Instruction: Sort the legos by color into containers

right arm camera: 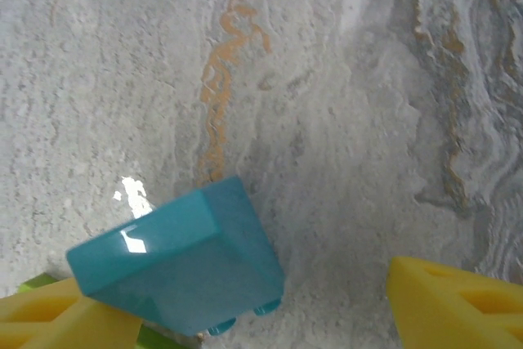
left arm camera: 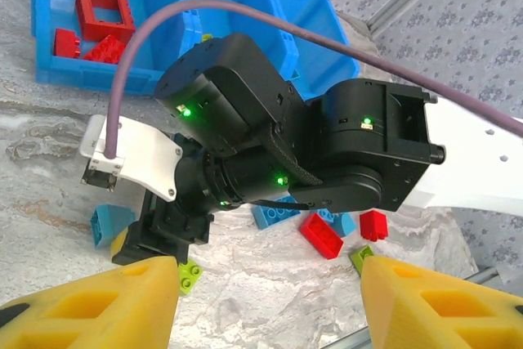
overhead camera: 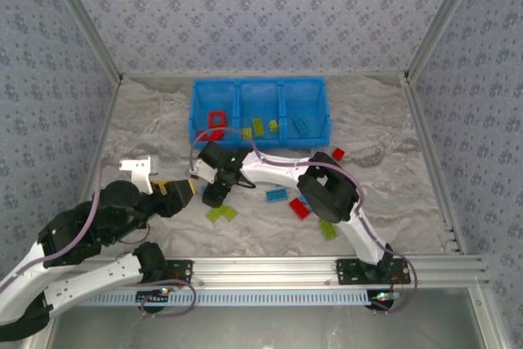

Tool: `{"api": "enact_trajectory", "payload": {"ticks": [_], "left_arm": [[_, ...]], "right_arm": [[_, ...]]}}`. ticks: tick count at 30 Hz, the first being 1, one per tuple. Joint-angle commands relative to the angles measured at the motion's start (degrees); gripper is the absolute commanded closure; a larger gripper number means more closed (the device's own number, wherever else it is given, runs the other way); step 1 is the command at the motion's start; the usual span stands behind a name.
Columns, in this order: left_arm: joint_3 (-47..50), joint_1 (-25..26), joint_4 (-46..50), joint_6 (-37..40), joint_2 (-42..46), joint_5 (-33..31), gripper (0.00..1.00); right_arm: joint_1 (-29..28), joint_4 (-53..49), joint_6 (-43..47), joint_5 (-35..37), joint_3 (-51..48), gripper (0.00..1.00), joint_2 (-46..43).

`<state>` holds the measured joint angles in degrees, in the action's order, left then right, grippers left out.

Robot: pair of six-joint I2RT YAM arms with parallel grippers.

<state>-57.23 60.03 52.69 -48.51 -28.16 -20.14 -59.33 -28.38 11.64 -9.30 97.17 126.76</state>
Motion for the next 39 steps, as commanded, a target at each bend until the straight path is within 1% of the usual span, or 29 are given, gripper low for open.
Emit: {"api": "enact_trajectory", "payload": {"ticks": [1, 5, 8, 11, 15, 16, 21, 25, 29, 32, 36, 39], "left_arm": [[-1.2, 0.3, -1.4, 1.1, -0.2, 0.7, 0.39], [-1.1, 0.3, -1.7, 1.2, -0.2, 0.9, 0.39], [-1.0, 0.3, -1.8, 1.2, -0.2, 0.8, 0.39], [-0.8, 0.3, -1.8, 1.2, -0.2, 0.8, 0.39], [-0.6, 0.2, -1.9, 1.0, -0.1, 1.0, 0.39], [-0.5, 0.3, -2.0, 1.1, 0.0, 1.1, 0.39], [-1.0, 0.3, -3.5, 2.5, -1.5, 3.7, 0.38], [-4.1, 0.3, -5.6, 5.6, -7.5, 8.0, 0.38], [-7.7, 0.3, -9.7, 9.0, -15.0, 11.9, 0.39], [-10.2, 0.3, -13.4, 11.4, -20.5, 14.4, 0.38], [-13.3, 0.3, -19.7, 13.7, -28.3, 17.9, 0.39], [-15.8, 0.3, -22.6, 14.7, -33.4, 17.8, 0.39]], "right_arm": [[0.0, -2.5, 1.4, -3.2, 2.5, 0.23, 2.5], [0.6, -2.1, 0.6, -4.0, 3.3, 0.27, 3.2], [0.5, -2.6, 0.5, -4.2, 4.7, 0.34, 3.9], [0.5, -2.7, 0.1, -4.6, 5.3, 0.43, 4.2], [0.4, -2.4, -0.7, -4.5, 4.7, 0.58, 3.5], [0.4, -1.8, -1.2, -4.4, 4.0, 0.61, 2.7], [1.3, 3.1, -5.0, -2.4, -2.0, 0.67, -4.1], [3.0, 6.5, -8.2, 1.1, -8.9, 0.69, -13.6], [6.9, 8.0, -11.9, 4.2, -16.5, 0.7, -24.0], [11.2, 7.3, -14.7, 7.0, -21.4, 0.71, -32.2], [18.9, 4.2, -17.7, 9.3, -25.0, 0.71, -40.9], [26.0, 3.4, -19.7, 9.5, -26.1, 0.71, -43.3]]}}
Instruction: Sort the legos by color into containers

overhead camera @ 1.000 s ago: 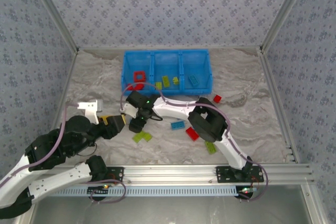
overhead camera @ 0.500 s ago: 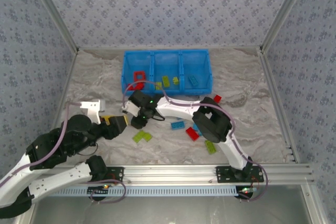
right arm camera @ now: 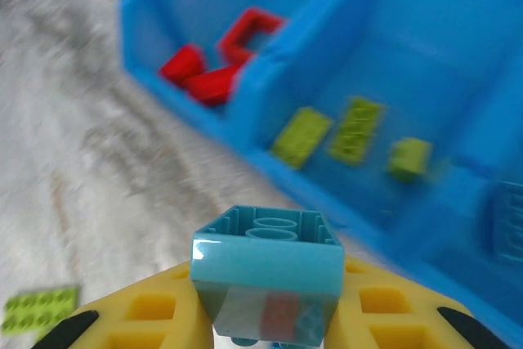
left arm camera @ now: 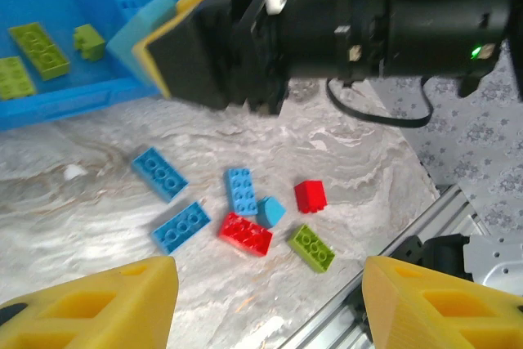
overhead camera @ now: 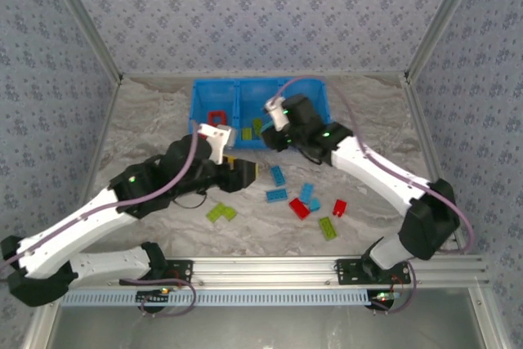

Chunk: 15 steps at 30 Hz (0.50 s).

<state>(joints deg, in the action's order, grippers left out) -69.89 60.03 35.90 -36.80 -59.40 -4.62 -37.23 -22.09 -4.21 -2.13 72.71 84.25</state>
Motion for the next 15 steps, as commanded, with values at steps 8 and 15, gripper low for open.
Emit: {"api": "enact_trajectory", "payload": {"ticks": [8, 15], "left_arm": [[-9.7, 1.2, -7.2, 5.9, -12.3, -0.5, 0.4], [-9.1, 1.3, -7.9, 5.4, -13.2, -0.1, 0.39]], "right_arm": [[15.2, -7.6, -7.5, 0.8, 11.7, 0.73, 15.2], [17.9, -8.6, -6.7, -5.4, 18.3, 0.72, 27.0]]}}
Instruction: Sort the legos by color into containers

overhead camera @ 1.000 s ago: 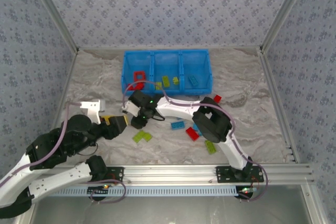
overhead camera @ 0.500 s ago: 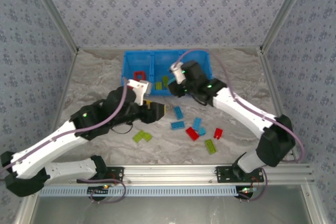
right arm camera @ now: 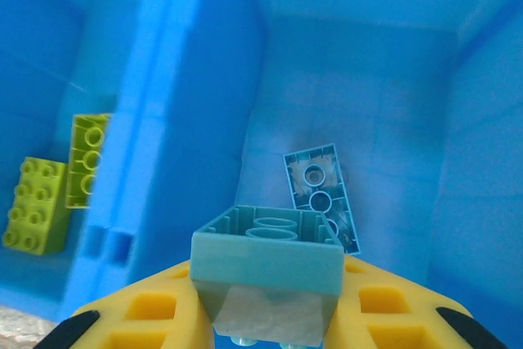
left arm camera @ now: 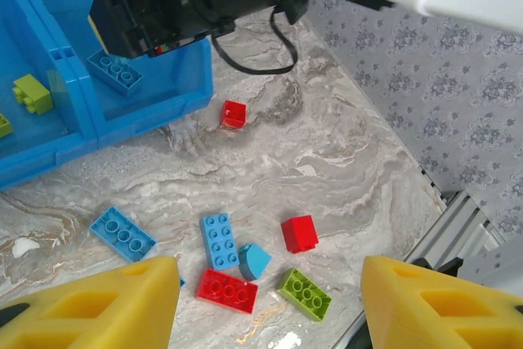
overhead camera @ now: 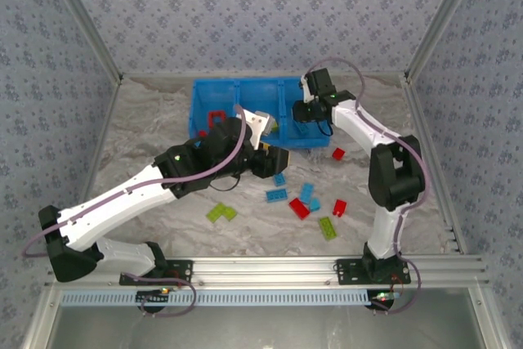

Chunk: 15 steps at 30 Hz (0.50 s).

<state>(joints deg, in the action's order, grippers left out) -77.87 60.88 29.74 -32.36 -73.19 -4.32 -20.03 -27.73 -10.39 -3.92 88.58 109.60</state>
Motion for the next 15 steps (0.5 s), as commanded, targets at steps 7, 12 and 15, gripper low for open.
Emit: {"api": "enact_trajectory", "payload": {"ticks": [7, 12, 15], "left_arm": [[-0.1, 0.5, -2.1, 0.4, 0.5, -0.6, 0.39], [-0.4, 0.7, -2.0, 0.3, 0.1, -0.7, 0.39], [-0.1, 1.0, -1.8, 0.0, 0.4, -1.2, 0.4]], "right_arm": [[2.9, 0.1, -0.2, -13.3, 0.0, 0.68, 5.3], [3.2, -0.8, -0.7, -14.2, 0.8, 0.64, 7.6], [3.2, -0.8, -0.7, -13.7, 0.6, 0.59, 8.0]]}}
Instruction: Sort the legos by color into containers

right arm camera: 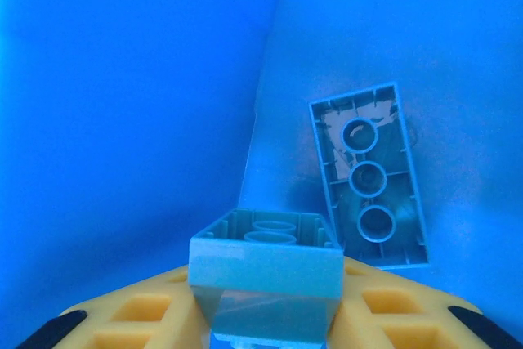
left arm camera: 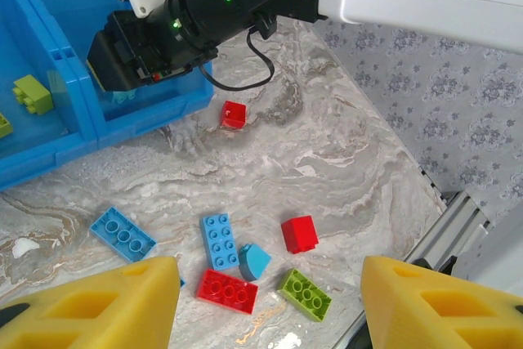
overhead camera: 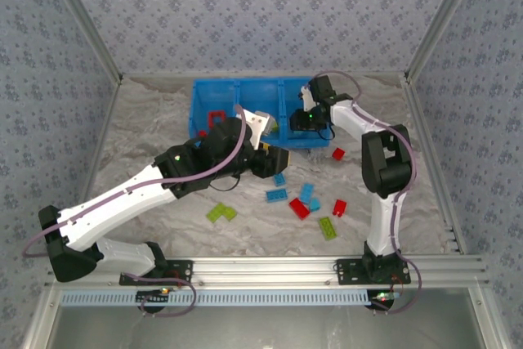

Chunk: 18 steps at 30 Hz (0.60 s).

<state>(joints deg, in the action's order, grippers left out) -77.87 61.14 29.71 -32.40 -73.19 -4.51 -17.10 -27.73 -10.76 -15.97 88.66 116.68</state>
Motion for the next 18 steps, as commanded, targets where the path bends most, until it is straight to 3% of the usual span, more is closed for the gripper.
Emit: {"api": "enact_trajectory", "payload": {"ticks": [1, 8, 18], "left_arm": [[0.0, 0.8, -1.6, -0.1, 0.5, -1.2, 0.39], [0.6, 1.0, 0.6, -1.2, 1.5, -2.9, 0.4], [2.5, 1.2, 3.9, -4.4, 3.2, -5.6, 0.4]], "right_arm": [[0.3, -0.9, -0.2, -1.4, 0.3, 0.55, 0.8], [0.2, -1.7, 0.8, 0.8, 0.4, 0.44, -3.1], [-2.3, -4.0, 3.4, 7.7, 0.5, 0.52, -19.9]]}}
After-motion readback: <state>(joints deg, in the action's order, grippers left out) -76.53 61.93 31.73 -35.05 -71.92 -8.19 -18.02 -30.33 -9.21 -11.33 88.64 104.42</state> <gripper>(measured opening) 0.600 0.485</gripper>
